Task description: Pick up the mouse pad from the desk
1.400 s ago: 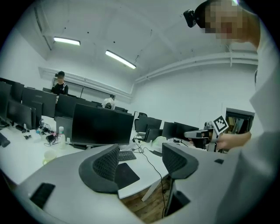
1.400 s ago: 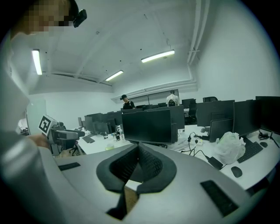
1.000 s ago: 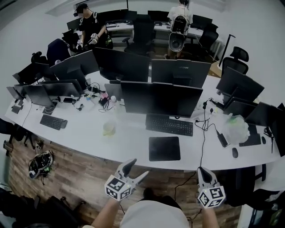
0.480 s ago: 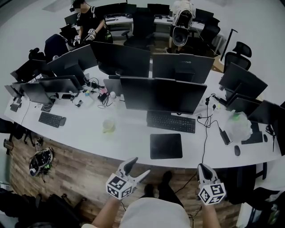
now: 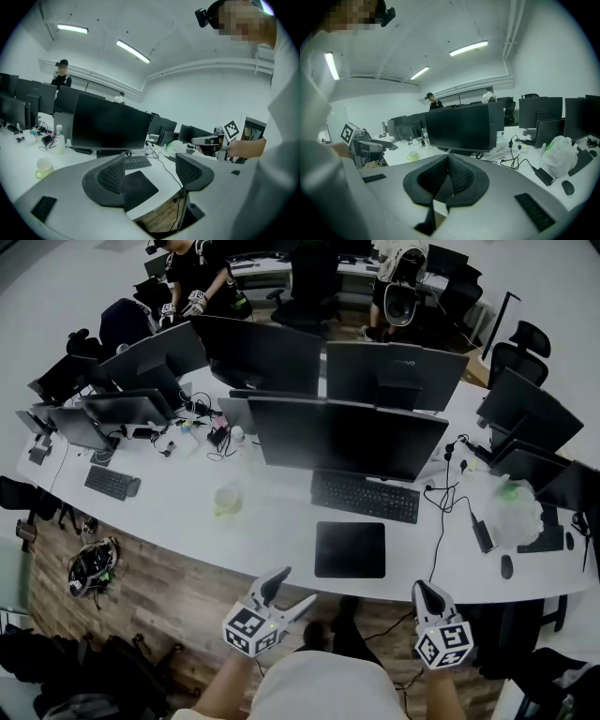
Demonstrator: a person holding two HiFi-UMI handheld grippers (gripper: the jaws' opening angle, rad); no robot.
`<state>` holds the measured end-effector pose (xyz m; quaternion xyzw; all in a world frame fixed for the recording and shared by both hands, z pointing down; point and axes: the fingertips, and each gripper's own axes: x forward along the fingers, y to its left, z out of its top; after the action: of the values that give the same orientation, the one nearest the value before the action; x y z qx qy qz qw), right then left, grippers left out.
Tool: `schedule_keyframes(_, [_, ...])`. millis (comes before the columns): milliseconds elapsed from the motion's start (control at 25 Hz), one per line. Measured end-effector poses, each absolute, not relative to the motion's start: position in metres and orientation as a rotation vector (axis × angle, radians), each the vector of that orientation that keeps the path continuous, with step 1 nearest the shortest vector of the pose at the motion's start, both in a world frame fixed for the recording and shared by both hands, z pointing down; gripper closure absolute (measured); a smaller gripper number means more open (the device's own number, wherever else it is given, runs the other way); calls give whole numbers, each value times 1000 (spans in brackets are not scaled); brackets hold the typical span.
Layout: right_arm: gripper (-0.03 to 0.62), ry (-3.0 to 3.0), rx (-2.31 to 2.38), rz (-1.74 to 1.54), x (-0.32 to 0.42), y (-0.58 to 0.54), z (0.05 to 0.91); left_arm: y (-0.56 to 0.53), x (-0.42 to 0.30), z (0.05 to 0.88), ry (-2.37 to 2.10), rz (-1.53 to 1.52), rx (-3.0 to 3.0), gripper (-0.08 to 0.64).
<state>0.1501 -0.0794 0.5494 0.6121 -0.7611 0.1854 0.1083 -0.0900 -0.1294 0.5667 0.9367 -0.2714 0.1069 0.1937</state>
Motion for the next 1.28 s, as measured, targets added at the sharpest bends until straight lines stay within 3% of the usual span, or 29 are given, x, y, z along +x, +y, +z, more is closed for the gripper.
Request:
schedule_keyframes(640, [581,-2309,1593,652,210,-173,600,-196,-13,620,-835,413,2511,201])
schedule_keyframes(1280, [581,-2296,1464,835,227,-212,676,-249,15,700,-880,599,2421,186])
